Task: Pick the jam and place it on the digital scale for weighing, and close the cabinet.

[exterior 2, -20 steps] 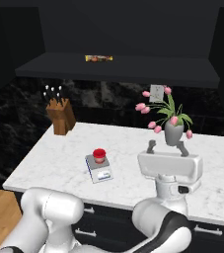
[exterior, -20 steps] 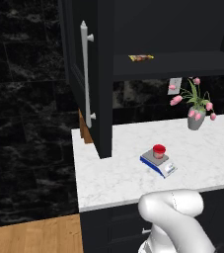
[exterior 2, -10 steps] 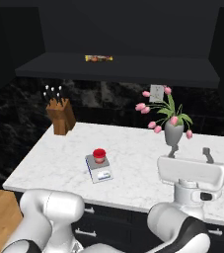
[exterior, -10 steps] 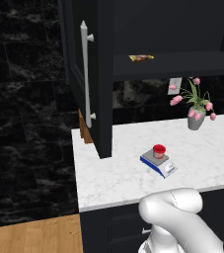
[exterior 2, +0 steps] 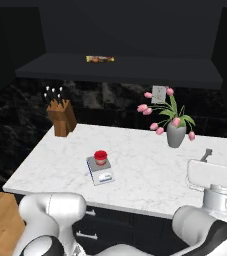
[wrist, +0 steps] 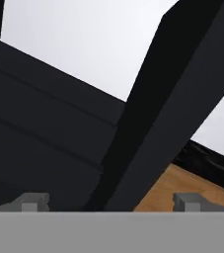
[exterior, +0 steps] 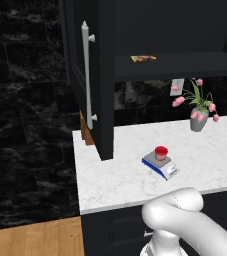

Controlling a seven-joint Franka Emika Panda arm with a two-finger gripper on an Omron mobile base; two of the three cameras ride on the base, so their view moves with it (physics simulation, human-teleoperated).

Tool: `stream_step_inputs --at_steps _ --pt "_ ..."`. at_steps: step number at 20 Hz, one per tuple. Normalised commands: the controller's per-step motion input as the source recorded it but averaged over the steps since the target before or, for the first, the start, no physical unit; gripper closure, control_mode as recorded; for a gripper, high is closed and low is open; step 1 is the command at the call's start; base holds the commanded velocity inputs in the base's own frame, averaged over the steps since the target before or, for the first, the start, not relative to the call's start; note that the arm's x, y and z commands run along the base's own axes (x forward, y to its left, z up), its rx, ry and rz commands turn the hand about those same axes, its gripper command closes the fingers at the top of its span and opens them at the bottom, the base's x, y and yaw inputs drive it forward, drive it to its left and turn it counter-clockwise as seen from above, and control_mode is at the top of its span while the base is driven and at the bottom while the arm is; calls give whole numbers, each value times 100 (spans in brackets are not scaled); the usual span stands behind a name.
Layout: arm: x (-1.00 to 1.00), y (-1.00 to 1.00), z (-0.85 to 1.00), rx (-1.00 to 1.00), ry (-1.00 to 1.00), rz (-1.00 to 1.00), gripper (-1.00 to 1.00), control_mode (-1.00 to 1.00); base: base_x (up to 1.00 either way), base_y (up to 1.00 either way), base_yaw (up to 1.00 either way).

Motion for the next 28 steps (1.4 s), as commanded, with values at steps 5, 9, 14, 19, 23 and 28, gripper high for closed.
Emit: stream_step_inputs --at_steps 5,9,14,19,23,28 --pt "0 -82 -2 3 13 0 -100 -100 0 0 0" --pt "0 -75 -3 0 4 0 -100 -100 0 0 0" --pt "-19 -5 32 0 -16 0 -100 -100 0 0 0" --pt "-28 20 79 0 -33 0 -100 -100 0 0 0" --pt "-21 28 96 -3 -24 0 -100 -100 0 0 0" --pt "-32 73 72 -17 -13 0 -100 -100 0 0 0"
